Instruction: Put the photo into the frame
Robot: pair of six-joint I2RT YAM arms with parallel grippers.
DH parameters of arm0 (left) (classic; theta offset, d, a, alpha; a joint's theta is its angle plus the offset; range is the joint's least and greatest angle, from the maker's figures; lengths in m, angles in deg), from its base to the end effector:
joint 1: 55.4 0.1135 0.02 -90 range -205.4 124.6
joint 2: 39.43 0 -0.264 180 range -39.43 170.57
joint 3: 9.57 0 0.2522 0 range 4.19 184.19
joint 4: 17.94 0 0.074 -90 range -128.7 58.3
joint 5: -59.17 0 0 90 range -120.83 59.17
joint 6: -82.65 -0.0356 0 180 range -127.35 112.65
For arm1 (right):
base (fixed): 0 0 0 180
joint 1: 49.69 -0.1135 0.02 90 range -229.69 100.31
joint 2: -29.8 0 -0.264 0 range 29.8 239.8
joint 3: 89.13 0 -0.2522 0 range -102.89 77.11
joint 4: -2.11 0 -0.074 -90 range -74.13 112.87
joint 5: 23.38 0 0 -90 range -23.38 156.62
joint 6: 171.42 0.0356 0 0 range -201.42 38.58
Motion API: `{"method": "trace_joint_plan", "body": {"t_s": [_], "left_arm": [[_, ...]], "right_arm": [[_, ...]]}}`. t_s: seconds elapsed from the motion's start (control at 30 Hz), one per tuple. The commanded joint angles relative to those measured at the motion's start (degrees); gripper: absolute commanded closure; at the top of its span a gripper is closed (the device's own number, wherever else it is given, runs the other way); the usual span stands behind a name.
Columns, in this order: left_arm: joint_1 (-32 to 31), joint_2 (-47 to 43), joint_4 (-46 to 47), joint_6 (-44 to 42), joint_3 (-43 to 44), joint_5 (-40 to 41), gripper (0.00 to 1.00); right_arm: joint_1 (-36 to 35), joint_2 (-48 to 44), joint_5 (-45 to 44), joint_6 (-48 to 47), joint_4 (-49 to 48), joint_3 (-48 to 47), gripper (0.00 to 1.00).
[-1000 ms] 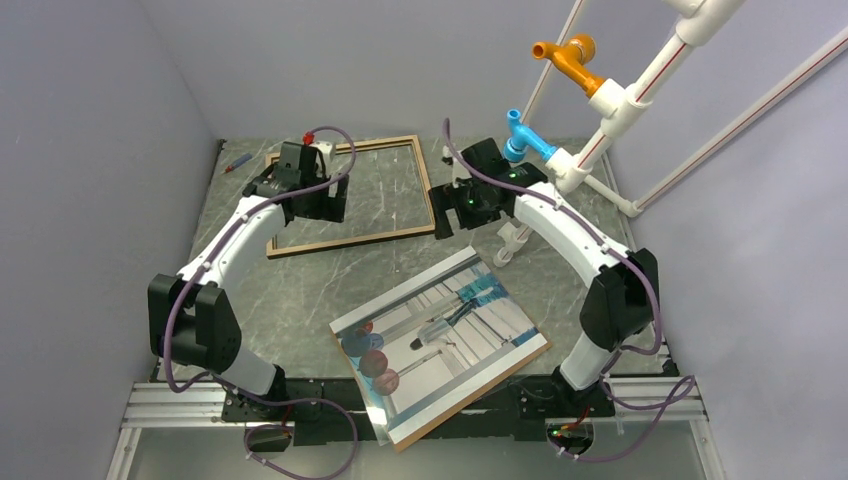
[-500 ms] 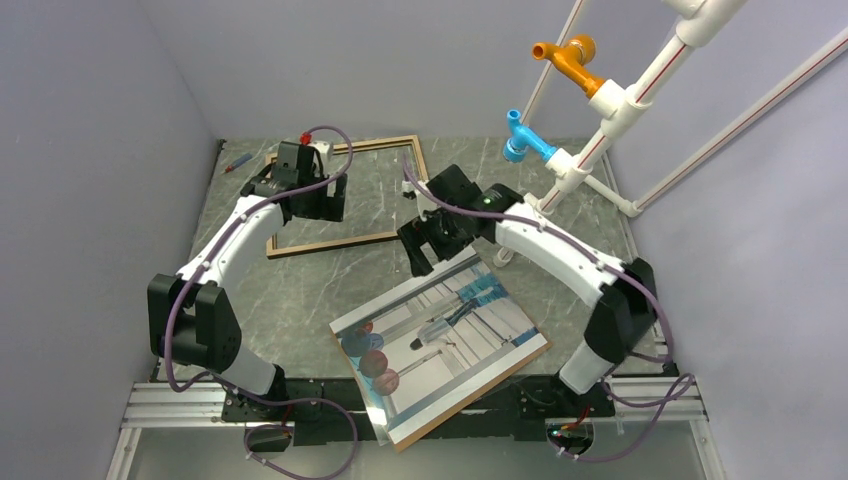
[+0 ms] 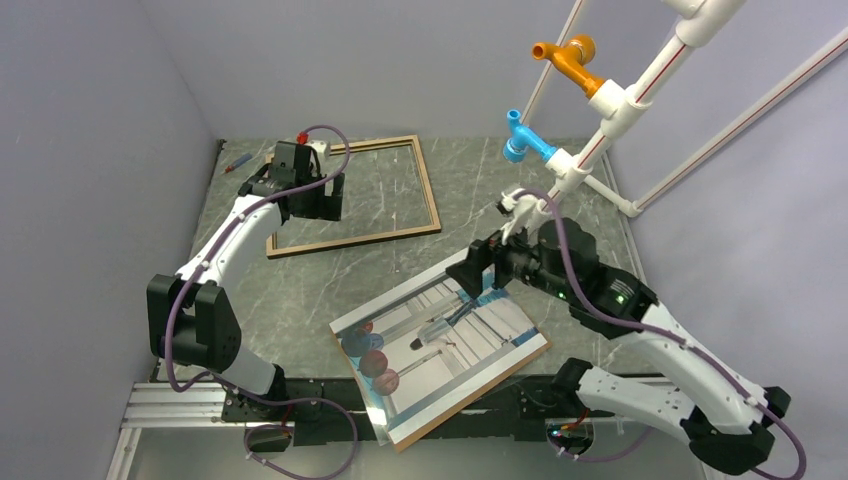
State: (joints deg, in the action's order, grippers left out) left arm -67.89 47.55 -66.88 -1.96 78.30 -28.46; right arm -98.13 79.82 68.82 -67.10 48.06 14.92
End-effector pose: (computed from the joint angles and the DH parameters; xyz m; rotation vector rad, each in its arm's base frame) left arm 0.3240 -0.0703 0.2996 0.1302 2.4071 -0.0944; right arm 0.1185 0.1357 0.3886 -0.6116 1.9015 0.7607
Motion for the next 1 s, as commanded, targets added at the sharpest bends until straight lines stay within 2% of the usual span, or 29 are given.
{"method": "trace_joint_plan", "body": {"t_s": [0.0,0.1,0.27,0.5,0.63,0.8,0.97], "left_arm": [[0.36,0.42,-0.20,0.72,1.99,-1.38,0.01],[0.36,-0.11,0.14,0.69,1.87,-2.32,0.01],[0.38,-1.78,1.63,-0.89,0.62,-5.21,0.01],[0.36,-1.63,1.17,-0.91,0.97,-5.00,0.01],[0.36,-1.71,1.16,-0.82,0.82,-5.00,0.01],[0.36,-1.57,1.14,-0.86,0.78,-4.52,0.01],[0.37,-1.37,0.98,-0.89,0.97,-4.50,0.01]], "right_arm": [[-0.38,-7.17,-6.72,4.45,-1.54,3.05,0.07],[-0.36,-9.56,-10.50,6.51,2.22,2.39,0.08],[-0.34,-6.95,-14.98,11.42,11.74,-1.58,0.08],[-0.38,-6.04,-30.50,22.16,26.47,-4.87,0.12],[-0.40,-9.11,-37.06,24.36,26.50,-2.73,0.28],[-0.32,-13.65,-41.24,24.54,21.10,2.11,0.32],[-0.40,-11.34,-47.49,31.59,29.86,1.49,0.38]]}}
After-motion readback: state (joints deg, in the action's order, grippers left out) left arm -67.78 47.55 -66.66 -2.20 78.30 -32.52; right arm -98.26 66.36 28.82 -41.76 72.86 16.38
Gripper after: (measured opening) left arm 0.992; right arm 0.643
